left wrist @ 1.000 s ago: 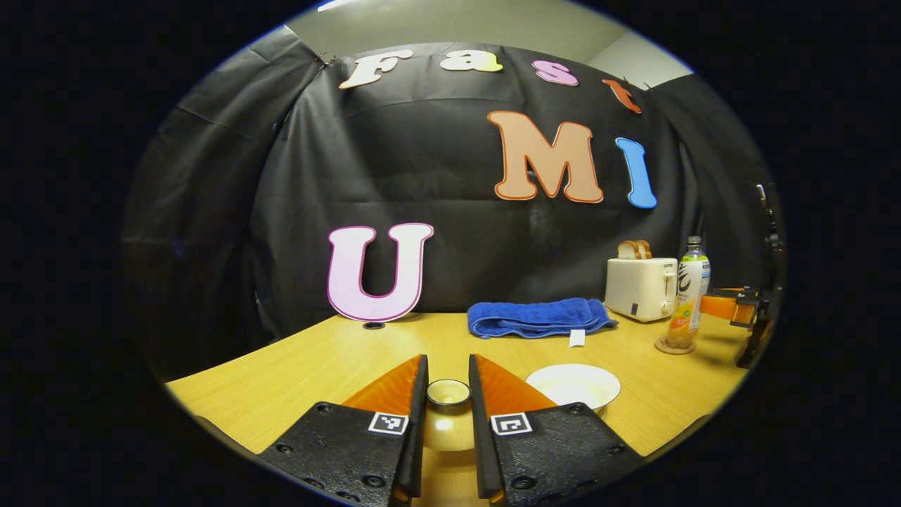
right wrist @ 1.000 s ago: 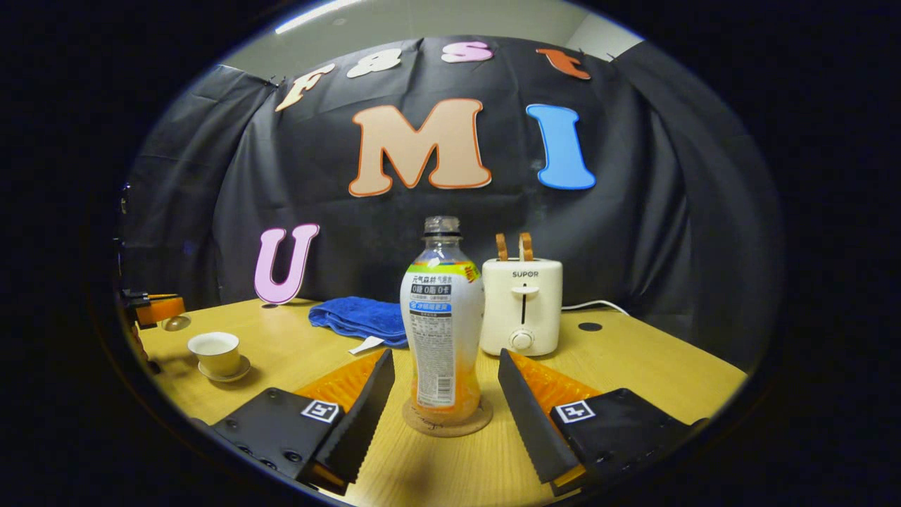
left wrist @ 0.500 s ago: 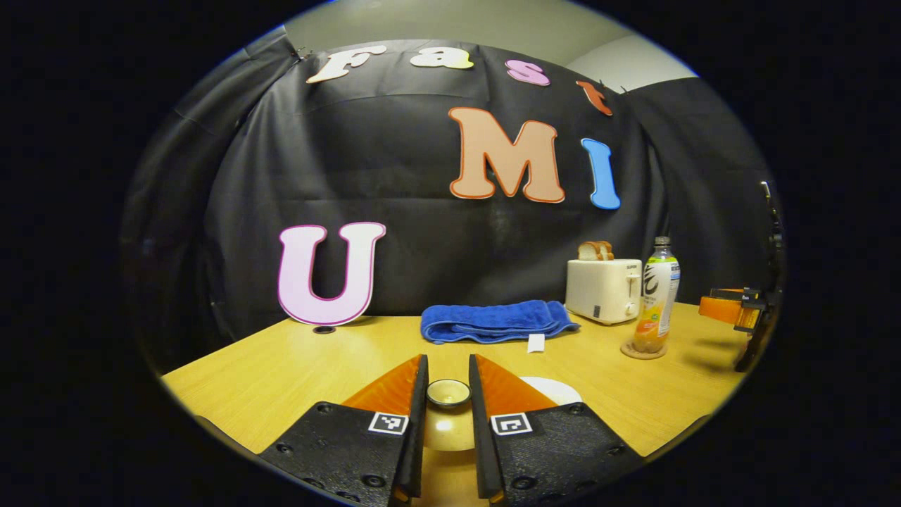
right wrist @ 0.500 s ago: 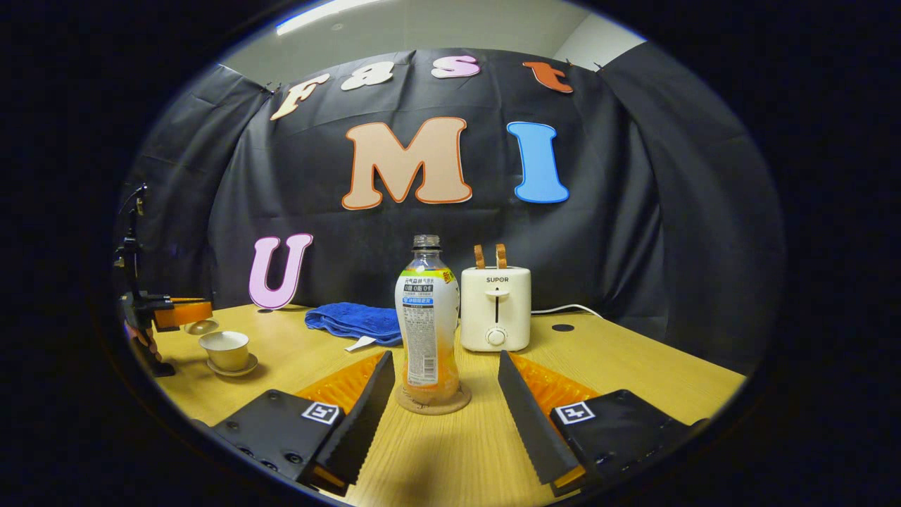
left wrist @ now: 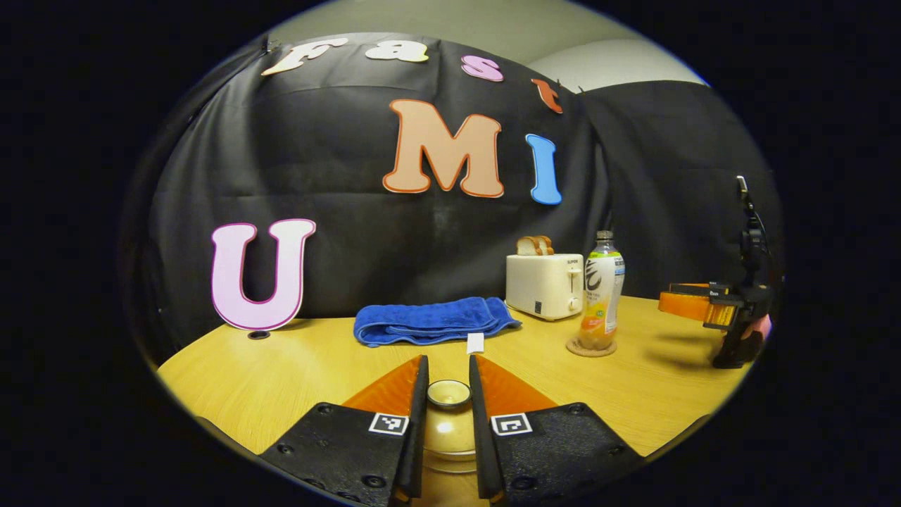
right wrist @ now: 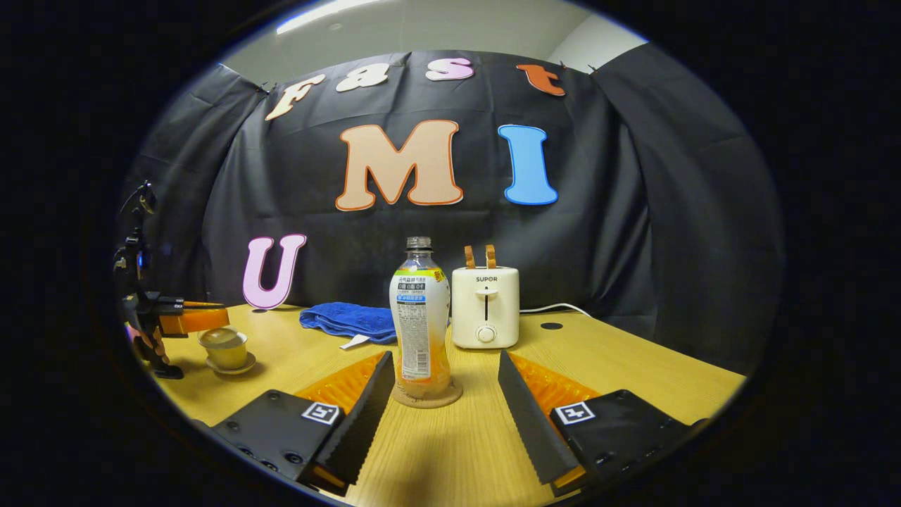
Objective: Open the teacup lid with one hand, grasp the water bottle and pour water into the teacup with the other hand; after pouring, place the water bottle on the coaster and then close the teacup lid.
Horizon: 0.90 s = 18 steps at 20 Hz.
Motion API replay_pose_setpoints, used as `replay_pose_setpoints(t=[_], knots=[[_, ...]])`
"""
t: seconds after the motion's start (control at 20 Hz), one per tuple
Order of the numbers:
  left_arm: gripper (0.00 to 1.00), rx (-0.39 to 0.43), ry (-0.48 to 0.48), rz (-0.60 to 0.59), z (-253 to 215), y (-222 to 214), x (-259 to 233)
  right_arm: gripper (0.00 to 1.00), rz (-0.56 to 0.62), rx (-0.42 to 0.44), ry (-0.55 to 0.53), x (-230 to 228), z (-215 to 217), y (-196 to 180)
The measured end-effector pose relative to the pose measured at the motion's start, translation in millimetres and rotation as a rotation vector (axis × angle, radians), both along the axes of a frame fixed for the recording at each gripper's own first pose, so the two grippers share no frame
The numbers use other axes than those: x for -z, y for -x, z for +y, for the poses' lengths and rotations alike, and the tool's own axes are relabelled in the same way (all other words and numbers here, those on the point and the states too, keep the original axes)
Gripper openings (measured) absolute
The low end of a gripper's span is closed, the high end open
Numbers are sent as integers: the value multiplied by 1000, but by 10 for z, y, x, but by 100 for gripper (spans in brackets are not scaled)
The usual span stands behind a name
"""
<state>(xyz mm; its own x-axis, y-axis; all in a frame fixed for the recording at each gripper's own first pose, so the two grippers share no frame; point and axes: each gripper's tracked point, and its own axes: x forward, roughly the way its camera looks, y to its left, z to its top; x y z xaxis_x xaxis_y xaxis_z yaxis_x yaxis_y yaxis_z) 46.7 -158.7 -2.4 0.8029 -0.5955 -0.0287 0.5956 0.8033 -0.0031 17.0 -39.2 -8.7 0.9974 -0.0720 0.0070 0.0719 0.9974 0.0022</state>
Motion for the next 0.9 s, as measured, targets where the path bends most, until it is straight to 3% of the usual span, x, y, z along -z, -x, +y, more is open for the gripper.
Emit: replay_pose_setpoints(t=[0.45, 0.65, 0.7, 0.75, 0.85, 0.9], knots=[[28, 21, -48, 25, -60, -6, 70, 94, 0, 7, 1, 10, -14, -1], [35, 12, -20, 10, -21, 22, 5, 94, -1, 6, 0, 7, -10, 3], [39, 9, -11, 3, -8, 14, 3, 92, -1, 6, 0, 7, -12, -6], [57, 4, -1, -2, 8, 16, -12, 92, -1, 6, 0, 13, -9, -4], [75, -11, 17, -10, 49, 12, -39, 92, -1, 6, 0, 4, -15, 3], [78, -21, 27, -15, 70, 7, -51, 92, 0, 6, 0, 8, -13, -1]])
